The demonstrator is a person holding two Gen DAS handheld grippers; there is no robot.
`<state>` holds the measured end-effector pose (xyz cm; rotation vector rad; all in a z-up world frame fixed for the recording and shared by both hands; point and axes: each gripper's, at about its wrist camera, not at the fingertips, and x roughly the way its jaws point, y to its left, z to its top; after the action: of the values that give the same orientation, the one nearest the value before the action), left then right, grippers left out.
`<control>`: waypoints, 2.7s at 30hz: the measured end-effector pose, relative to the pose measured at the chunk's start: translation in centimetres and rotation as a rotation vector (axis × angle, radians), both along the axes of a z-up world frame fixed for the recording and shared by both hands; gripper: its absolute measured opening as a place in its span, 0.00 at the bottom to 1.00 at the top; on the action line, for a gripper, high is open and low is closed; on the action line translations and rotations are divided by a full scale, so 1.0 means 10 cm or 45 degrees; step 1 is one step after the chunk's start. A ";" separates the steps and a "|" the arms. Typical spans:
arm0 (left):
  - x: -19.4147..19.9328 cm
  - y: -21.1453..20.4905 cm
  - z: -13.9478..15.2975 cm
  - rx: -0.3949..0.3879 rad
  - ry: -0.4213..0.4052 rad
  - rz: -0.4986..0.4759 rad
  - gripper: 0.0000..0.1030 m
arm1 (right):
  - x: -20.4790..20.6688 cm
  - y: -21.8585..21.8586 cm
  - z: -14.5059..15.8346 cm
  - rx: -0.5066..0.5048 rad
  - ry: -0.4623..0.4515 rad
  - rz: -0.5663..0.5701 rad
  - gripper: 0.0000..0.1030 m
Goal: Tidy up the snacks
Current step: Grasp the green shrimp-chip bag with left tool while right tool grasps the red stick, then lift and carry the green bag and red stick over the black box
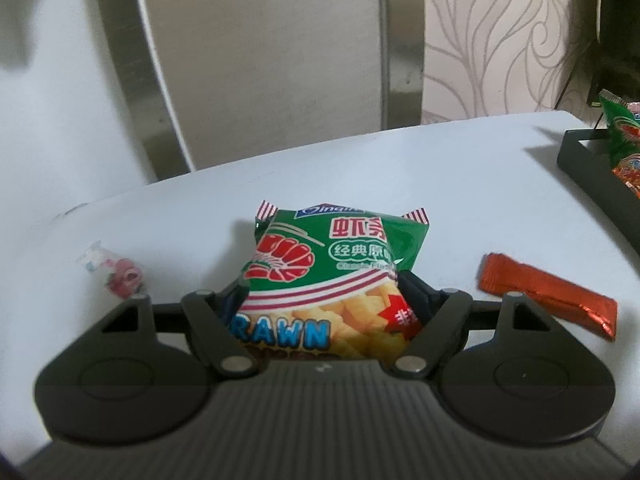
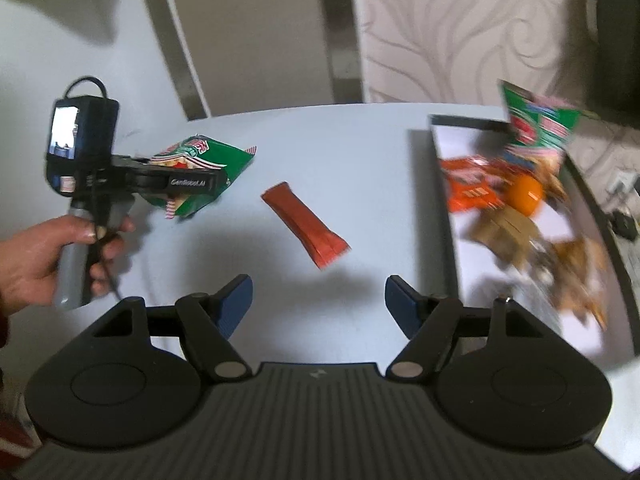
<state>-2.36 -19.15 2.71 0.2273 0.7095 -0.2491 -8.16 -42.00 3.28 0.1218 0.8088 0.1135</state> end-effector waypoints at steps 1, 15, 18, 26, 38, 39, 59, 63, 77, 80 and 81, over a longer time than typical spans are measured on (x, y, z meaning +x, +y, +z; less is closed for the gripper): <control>0.01 0.02 0.00 0.001 0.003 0.009 0.77 | 0.09 0.04 -0.02 -0.007 -0.001 0.046 0.72; 0.02 0.01 -0.06 0.008 0.007 0.044 0.79 | 1.14 0.20 -0.48 -0.162 0.098 0.155 0.56; 0.02 0.02 -0.08 -0.012 0.011 0.054 0.79 | 1.17 0.21 -0.48 -0.163 0.089 0.165 0.43; 0.04 0.02 -0.08 -0.025 0.017 0.066 0.81 | 1.01 0.33 -0.47 -0.214 0.078 0.206 0.25; 0.06 0.06 -0.10 -0.048 0.038 0.105 0.92 | 0.62 0.41 -0.50 -0.222 0.060 0.156 0.32; 0.05 0.05 -0.10 -0.038 0.031 0.095 0.91 | 0.64 0.41 -0.50 -0.224 0.060 0.162 0.32; -0.09 0.03 0.05 -0.052 -0.019 0.020 0.68 | 0.27 0.27 -0.29 0.090 0.068 0.123 0.23; -0.09 0.03 0.08 -0.049 -0.020 0.026 0.67 | 0.15 0.22 -0.24 0.160 0.062 0.113 0.23; -0.04 -0.06 0.07 0.011 0.014 0.044 0.68 | -0.19 0.08 -0.22 0.238 0.067 0.060 0.23; -0.04 -0.12 0.10 0.012 0.008 0.030 0.68 | -0.26 0.02 -0.19 0.263 0.054 0.038 0.23; -0.04 -0.15 0.12 0.008 0.003 0.022 0.68 | -0.29 0.01 -0.18 0.270 0.050 0.033 0.23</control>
<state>-2.77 -20.62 3.94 0.2270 0.7143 -0.2304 -11.03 -41.94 1.45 0.3145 0.8365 0.2218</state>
